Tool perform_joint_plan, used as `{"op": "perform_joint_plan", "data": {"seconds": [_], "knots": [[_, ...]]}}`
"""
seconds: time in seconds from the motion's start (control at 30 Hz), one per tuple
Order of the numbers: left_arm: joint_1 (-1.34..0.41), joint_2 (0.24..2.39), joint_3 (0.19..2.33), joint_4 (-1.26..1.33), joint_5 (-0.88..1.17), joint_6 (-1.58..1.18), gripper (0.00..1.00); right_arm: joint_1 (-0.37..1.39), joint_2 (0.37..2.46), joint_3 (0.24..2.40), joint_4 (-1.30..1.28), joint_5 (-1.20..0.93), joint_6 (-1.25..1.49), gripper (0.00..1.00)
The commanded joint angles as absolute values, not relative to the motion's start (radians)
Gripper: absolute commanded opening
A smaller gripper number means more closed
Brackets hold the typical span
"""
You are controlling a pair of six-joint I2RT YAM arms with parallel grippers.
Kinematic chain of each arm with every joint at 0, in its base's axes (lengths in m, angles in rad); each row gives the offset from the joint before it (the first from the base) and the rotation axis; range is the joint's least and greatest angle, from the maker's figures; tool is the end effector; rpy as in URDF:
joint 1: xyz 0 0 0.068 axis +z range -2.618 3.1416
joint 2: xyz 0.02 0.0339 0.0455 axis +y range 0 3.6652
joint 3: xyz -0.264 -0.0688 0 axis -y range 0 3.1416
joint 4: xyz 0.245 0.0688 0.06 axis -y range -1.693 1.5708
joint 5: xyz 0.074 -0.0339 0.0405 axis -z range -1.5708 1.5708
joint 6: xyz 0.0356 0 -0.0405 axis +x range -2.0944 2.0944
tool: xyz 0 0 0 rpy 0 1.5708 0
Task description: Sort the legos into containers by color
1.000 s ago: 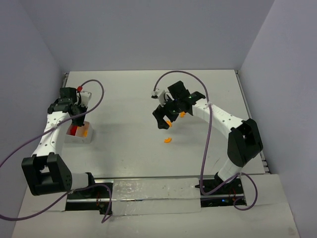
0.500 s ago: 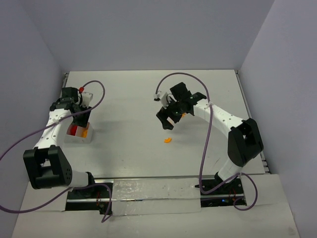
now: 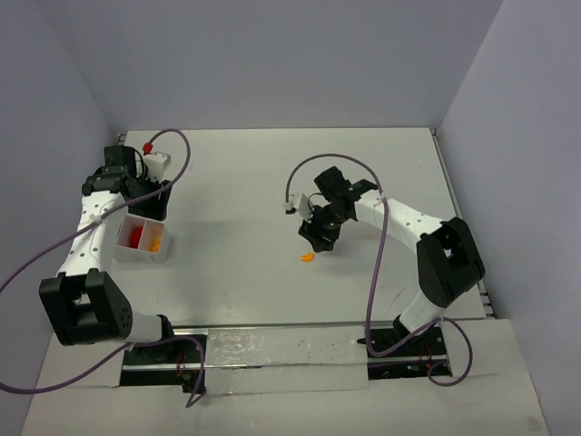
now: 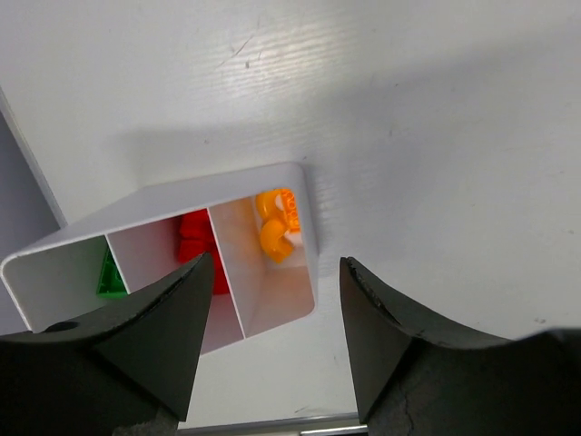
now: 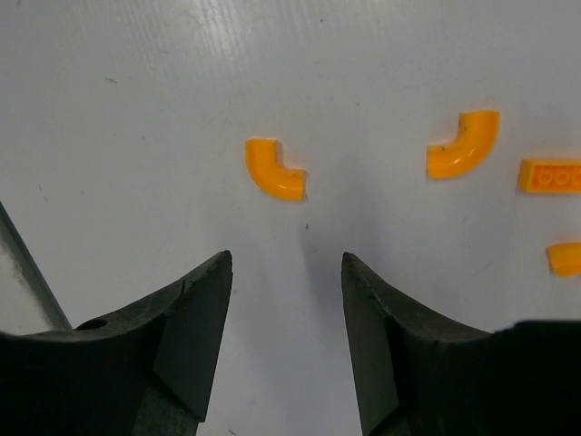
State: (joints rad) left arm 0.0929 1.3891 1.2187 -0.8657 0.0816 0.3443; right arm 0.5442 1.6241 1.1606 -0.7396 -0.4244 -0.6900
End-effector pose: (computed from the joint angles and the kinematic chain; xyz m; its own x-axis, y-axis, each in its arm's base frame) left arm 0.2788 0.0231 0.2965 -0.8237 0.2611 -0.5033 0.2411 0.9647 0.1060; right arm 0.2647 0.1773 0.2219 -0.2348 -0.8201 -0.5218 -0.9697 0.2347 0.0675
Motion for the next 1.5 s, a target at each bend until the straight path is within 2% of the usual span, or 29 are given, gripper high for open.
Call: {"op": "perform_joint_plan", "data": {"seconds": [0.0, 0.17, 0.47, 1.17, 1.47], "knots": [[0.097, 1.392, 1.272, -0.921, 0.201, 0.34, 0.69, 0.552, 1.613, 1.157, -0.763, -0.516, -0.861, 0.6], [0.097, 1.398, 1.288, -0.94, 0.274, 0.329, 0.72, 0.58, 1.62, 1.147, -0.767, -0.586, -1.053, 0.65], [0.097, 1.405, 1.324, -0.94, 0.321, 0.303, 0.74, 0.692, 1.696, 1.141, -0.761, -0.491, -1.192, 0.65], [0.097, 1.375, 1.273, -0.912, 0.322, 0.305, 0.74, 0.72, 1.836, 1.144, -0.713, -0.36, -1.22, 0.65], [0.097, 1.374, 1.272, -0.901, 0.33, 0.301, 0.74, 0.711, 1.817, 1.094, -0.659, -0.327, -1.221, 0.42]]}}
